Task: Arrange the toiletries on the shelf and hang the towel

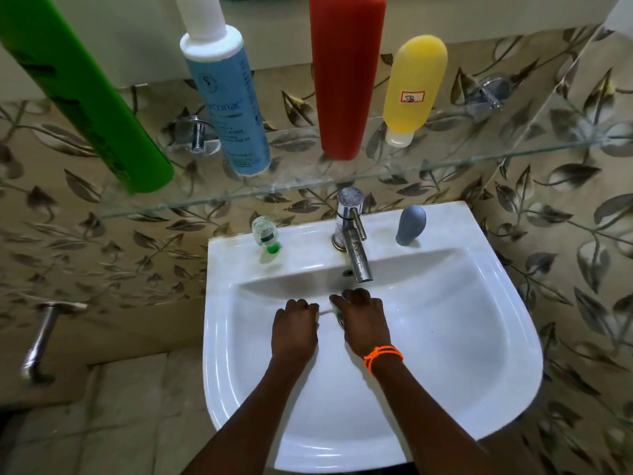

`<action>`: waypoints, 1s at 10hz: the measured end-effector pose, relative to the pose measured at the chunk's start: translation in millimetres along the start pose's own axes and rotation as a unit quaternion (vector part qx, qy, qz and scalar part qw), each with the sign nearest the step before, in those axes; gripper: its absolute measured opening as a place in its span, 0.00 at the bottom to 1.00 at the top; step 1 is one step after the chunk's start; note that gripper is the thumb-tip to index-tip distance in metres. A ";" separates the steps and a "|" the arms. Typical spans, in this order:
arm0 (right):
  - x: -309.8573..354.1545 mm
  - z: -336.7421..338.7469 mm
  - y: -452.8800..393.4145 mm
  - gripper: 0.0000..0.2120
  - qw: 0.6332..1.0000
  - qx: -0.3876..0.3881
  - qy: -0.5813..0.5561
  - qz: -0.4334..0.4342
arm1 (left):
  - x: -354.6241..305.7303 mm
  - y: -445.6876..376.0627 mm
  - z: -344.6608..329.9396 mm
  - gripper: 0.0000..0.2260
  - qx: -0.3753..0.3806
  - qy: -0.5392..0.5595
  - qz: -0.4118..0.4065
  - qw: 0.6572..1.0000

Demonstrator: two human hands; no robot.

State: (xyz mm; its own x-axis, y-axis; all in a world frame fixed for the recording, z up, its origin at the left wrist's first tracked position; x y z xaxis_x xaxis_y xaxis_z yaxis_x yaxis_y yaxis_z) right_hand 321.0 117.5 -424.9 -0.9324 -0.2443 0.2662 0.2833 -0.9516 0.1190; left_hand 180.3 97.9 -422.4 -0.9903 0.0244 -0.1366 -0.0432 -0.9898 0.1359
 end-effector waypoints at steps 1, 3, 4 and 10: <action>1.9 4.1 -1.1 0.21 0.999 -0.006 0.036 -0.007 | -0.4 -3.2 6.1 0.12 -0.003 -0.021 -0.013 1.000; 0.2 82.8 91.7 0.23 0.993 -0.091 -0.037 -0.071 | -35.1 55.8 82.2 0.09 -0.069 0.085 -0.078 0.991; -7.0 123.0 184.8 0.23 0.972 -0.186 -0.073 -0.124 | -78.2 112.3 116.2 0.09 -0.087 0.139 -0.174 0.971; -142.1 -45.6 440.3 0.28 0.828 -0.143 -0.295 -0.455 | -261.3 264.7 -69.5 0.25 0.188 -0.010 -0.385 0.904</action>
Point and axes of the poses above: each hand's wrist, its own y-axis away from the middle knuckle, its own z-axis out of the back of the hand, x = y × z, the point moved 5 cm from there along -y, towards the middle knuckle, and after that the axes turned 1 degree about -y, right-handed, at the moved point
